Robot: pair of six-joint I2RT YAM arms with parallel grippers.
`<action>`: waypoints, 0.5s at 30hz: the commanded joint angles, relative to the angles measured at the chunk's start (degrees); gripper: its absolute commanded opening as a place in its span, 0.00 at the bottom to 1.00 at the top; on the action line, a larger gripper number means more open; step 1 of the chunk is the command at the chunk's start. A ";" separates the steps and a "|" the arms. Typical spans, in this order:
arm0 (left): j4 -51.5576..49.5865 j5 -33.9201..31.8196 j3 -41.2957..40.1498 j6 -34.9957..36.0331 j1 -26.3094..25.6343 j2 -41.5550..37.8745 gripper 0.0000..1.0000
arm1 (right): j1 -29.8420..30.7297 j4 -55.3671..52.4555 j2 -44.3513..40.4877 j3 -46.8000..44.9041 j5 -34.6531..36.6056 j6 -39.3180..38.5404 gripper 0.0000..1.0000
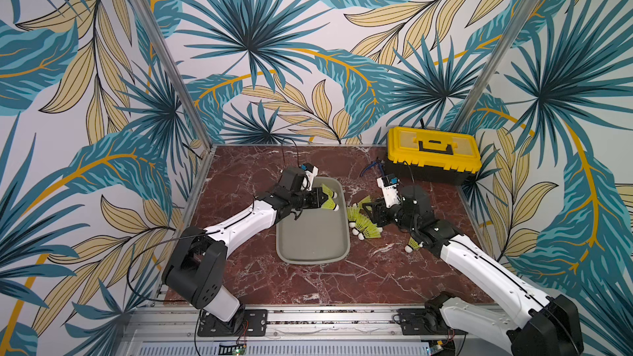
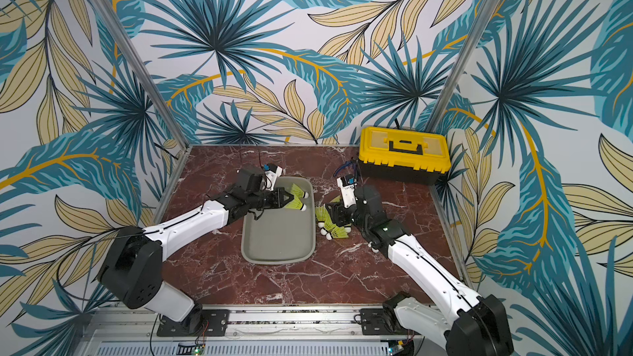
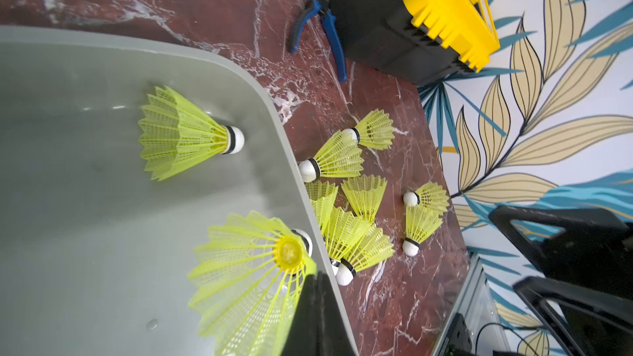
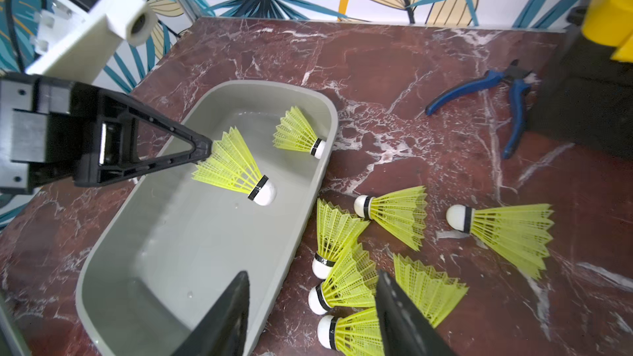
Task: Put the shuttlecocks into the storage box
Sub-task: Place the shuttlecock in the storage box.
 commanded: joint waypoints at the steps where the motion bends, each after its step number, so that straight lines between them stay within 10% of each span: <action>1: 8.05 -4.74 -2.95 -6.58 -0.54 1.07 0.00 | 0.27 2.29 -2.64 -2.23 4.53 2.15 0.59; 15: 14.12 -5.62 -5.52 -11.32 -0.72 7.10 0.00 | 0.19 -0.38 -5.41 -2.90 7.61 1.34 0.60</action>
